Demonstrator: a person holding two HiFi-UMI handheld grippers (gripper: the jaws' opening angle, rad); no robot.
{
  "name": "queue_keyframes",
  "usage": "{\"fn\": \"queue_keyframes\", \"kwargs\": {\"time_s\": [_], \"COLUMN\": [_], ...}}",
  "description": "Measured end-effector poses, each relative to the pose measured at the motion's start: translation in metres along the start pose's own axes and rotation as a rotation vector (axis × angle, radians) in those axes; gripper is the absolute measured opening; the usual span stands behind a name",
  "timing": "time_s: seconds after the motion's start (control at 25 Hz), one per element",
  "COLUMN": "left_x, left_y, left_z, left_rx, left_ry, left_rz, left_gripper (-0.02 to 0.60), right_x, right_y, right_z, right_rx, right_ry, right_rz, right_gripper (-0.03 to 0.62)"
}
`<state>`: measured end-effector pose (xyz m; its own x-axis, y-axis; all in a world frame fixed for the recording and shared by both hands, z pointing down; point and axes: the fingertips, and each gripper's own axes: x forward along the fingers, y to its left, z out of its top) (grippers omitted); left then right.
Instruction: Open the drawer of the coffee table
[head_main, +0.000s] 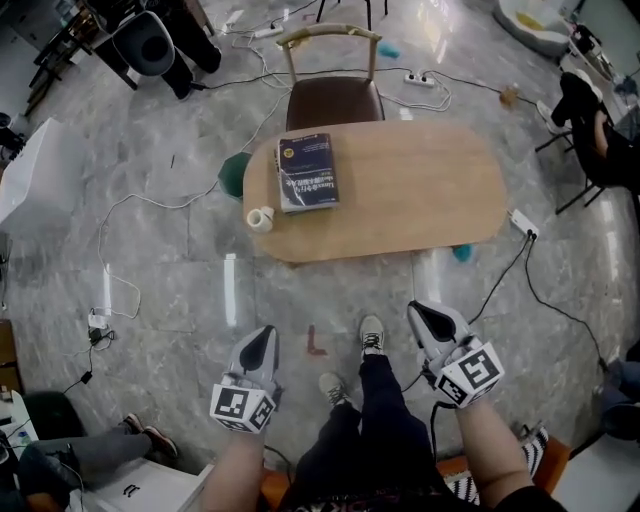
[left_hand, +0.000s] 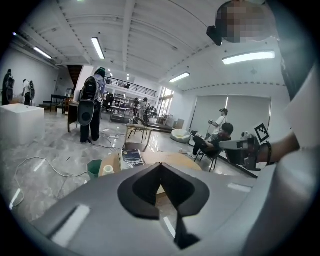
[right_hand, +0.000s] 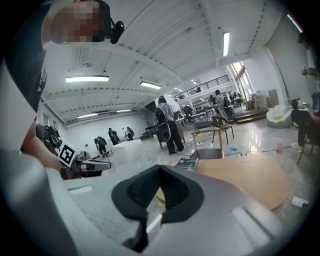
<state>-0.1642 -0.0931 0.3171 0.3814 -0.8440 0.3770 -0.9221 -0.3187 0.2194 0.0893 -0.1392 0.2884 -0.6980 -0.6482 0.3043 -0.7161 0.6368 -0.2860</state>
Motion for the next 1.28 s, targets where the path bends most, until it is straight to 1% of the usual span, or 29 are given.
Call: {"fn": "queue_keyframes", "kwargs": {"time_s": [0.16,0.32,0.4,0.56,0.68,0.88,1.08,1.28], "left_x": [0.034,0.066,0.079,0.104,0.123,0.149,0.165,0.185], "left_y": [0.015,0.03,0.041,0.064,0.08,0.105,0.128,0.15], "left_z": [-0.012,-0.033,-0.046,-0.084,-0.118,-0.165,-0.206,-0.245], "left_rx": [-0.012,-0.035,-0.035,-0.041,-0.056,-0.055,-0.022,-0.01], "left_ry": [0.036,0.06,0.069,0.076,0.076,0.065,0.051,0.028], "left_rz": [0.026,0.051,0.066,0.087,0.089,0.089,0.085,0.094], "left_gripper": [0.008,0.008,0.008,0.008,0.008,0.008,0.008,0.012], "right_x": [0.027,0.052,0.066,0.095,0.113,0.137,0.154,0.168], "right_y": [-0.033,-0.068,-0.081,-0.103,-0.116,-0.131,-0.137,-0.153], "right_z": [-0.018,-0.041,-0.057,-0.097,-0.124,-0.168,-0.208,-0.25], "right_rx": [0.028,0.015,0.012,0.006,-0.005,-0.02,-0.015,-0.036], "right_ry": [0.029,0.067,0.074,0.107,0.121,0.106,0.082,0.06], "right_rz": [0.011,0.004,0.008,0.028,0.022,-0.012,-0.026,-0.05], "right_gripper": [0.002,0.002,0.002,0.002,0.002,0.002,0.002,0.002]}}
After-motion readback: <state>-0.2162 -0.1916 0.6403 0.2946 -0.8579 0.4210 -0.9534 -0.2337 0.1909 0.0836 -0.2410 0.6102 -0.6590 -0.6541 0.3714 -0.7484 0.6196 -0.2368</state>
